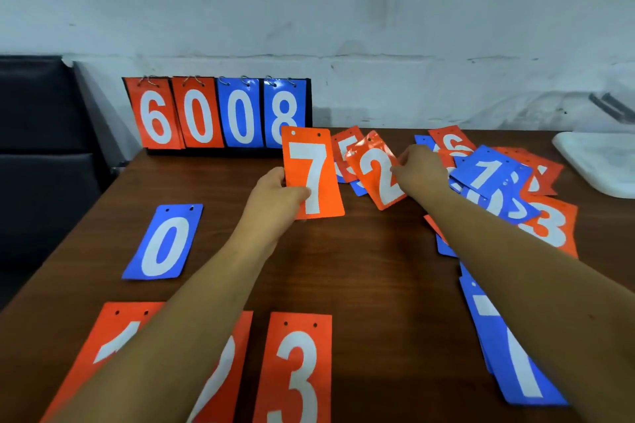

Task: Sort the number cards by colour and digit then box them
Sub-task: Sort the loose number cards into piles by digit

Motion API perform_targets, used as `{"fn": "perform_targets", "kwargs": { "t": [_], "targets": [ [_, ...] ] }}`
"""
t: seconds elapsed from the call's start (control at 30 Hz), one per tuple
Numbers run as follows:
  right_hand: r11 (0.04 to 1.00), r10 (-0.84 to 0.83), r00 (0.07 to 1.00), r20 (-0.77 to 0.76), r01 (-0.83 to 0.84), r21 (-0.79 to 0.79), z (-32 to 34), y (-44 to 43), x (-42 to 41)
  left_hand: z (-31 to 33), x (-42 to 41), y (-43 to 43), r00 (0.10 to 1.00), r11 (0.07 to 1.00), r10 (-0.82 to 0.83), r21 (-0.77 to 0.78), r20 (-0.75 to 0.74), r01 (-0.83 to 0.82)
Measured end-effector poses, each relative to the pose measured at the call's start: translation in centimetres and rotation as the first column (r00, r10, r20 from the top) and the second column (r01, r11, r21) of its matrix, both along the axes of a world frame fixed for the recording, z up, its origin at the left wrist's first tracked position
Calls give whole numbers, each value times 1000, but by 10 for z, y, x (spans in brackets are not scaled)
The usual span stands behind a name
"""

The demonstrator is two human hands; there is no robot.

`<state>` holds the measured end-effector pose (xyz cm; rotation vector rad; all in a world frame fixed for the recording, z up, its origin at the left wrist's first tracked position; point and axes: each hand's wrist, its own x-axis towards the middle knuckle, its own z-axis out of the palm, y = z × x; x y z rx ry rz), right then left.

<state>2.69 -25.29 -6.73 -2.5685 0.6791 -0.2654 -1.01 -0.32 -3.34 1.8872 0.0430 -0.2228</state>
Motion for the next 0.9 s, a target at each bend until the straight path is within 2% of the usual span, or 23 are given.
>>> {"fn": "perform_targets", "kwargs": {
  "t": [0.1, 0.17, 0.27, 0.43, 0.6, 0.73, 0.83, 0.9],
  "targets": [
    [988, 0, 995, 96, -14, 151, 17, 14, -23, 13, -28, 12, 999, 998, -36, -55, 32, 38],
    [942, -53, 977, 206, -19, 336, 32, 25, -45, 18, -44, 18, 998, 996, -28, -83, 57, 33],
    [779, -172, 945, 279, -43, 626, 54, 43, -91, 21, -64, 29, 997, 994, 27, -105, 74, -19],
    [565, -257, 928, 270, -83, 821, 61, 76, -180, 15, -96, 49, 995, 993, 81, -87, 63, -75],
    [482, -252, 950, 182, -40, 875, 38, 107, -242, 3, -138, 58, 997, 973, -29, -232, -68, 13],
    [492, -288, 950, 119, 41, 870, 20, 120, -268, -5, -170, 58, 982, 954, -125, -289, -140, 80],
    [551, -287, 952, 106, 74, 831, 15, 129, -278, -10, -190, 55, 973, 951, -195, -266, -124, 156],
    [561, -258, 960, 108, 58, 826, 16, 135, -282, -13, -201, 52, 971, 961, -225, -181, -85, 207]
  ]
}}
